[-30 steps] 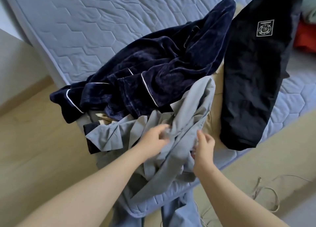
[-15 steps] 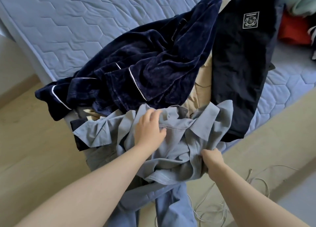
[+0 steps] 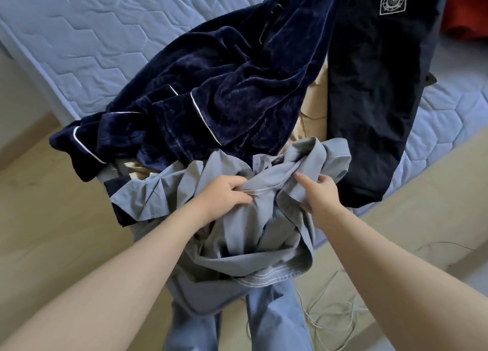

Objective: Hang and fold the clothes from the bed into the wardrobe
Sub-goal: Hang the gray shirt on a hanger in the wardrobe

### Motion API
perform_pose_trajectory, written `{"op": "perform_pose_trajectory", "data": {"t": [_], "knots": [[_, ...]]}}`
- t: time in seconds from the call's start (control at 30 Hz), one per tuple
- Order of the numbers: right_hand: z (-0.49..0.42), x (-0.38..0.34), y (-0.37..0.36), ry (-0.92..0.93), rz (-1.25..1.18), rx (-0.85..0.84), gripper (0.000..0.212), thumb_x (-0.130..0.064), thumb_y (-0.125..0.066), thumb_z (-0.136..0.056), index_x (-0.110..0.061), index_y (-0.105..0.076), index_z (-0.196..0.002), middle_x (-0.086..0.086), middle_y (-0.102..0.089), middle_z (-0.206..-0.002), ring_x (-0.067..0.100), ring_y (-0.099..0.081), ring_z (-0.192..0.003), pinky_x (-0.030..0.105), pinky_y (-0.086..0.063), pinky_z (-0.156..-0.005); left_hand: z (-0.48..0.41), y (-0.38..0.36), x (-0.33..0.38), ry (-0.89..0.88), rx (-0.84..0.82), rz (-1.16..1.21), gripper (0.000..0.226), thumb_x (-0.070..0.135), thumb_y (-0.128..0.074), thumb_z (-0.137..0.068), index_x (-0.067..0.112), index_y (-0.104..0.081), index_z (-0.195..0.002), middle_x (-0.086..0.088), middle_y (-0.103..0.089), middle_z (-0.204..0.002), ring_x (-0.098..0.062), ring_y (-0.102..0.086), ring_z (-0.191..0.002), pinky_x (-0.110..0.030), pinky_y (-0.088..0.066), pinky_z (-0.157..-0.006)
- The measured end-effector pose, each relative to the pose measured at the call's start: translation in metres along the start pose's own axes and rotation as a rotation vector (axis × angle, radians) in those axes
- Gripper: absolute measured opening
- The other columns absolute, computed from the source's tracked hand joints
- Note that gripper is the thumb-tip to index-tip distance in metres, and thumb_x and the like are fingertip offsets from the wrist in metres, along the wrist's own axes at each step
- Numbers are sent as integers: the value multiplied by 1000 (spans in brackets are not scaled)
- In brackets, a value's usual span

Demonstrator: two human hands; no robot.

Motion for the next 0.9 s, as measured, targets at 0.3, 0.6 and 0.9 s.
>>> {"op": "perform_pose_trajectory", "data": {"t": [0.3, 0.6, 0.9], "knots": [[19, -11, -3, 63, 225, 61, 32, 3, -38, -84, -13, -28, -58, 2, -27, -59, 20, -26, -61, 29, -19, -53, 58, 121, -51, 336, 888, 208, 35, 3, -39, -87, 16, -27, -56, -3, -23, -58, -21, -23, -58, -29, -17, -57], [47, -33, -28, 329, 768, 214, 62, -27, -47, -87, -27, -24, -145, -1, -21, -153, 31, -28, -134, 46, -26, -108, 40, 55, -8, -144, 443, -578, 28, 16, -53, -85, 29, -64, -107, 11, -62, -101, -15, -49, -110, -31, -34, -94], [18, -11, -42, 267, 1008, 124, 69, -27, -49, -90, -21, -11, -147, 12, -50, -131, 34, -37, -127, 44, -25, -105, 19, 10, -33, -8, 184, -358, 30, 37, -41, -95, 18, -62, -85, 2, -63, -71, -20, -58, -76, -35, -48, -71]]}}
Point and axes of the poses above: each hand's wrist, its own z-axis away from the middle knuckle, its own y-axis out of the back of the hand, x = y × z, the point moved 7 cm from there along -z, towards the middle knuckle
